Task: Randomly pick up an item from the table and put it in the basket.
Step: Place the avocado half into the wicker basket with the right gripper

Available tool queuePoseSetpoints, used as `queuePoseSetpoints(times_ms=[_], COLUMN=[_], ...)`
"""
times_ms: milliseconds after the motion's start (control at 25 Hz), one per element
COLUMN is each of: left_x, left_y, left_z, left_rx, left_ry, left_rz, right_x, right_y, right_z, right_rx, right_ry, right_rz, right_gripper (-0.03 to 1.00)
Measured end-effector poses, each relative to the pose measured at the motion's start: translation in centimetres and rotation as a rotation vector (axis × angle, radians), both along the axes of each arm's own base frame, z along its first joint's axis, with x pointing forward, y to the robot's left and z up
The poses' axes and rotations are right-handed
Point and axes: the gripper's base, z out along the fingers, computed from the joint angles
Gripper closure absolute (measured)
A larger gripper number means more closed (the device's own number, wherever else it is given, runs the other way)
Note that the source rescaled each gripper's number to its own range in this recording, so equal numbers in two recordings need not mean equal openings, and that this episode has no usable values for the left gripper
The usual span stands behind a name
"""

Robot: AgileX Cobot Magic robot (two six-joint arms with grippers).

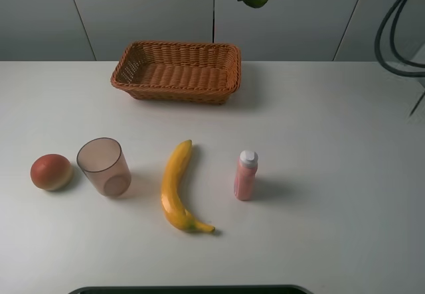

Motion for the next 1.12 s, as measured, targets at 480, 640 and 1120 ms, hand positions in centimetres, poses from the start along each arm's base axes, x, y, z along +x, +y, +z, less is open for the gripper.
queuePoseSetpoints(times_ms=[480, 640, 1120], left_x=[0.0, 0.0, 0.0], left_y=[0.0, 0.0, 0.0], left_z=[0.0, 0.0, 0.0], left_rx=[0.000, 0.000, 0.000], left_ry=[0.000, 0.000, 0.000], left_rz=[0.000, 0.000, 0.000], right_x=[1.1, 0.9, 0.8], right_y=[7.7, 7.9, 7.9], right_z=[-10.8, -11.8, -11.8], right_rx=[0.012, -0.003, -0.052], right_ry=[0.197, 0.233, 0.220], right_rz=[0.093, 0.099, 0.162], right_gripper=[0.97, 0.97, 0.22])
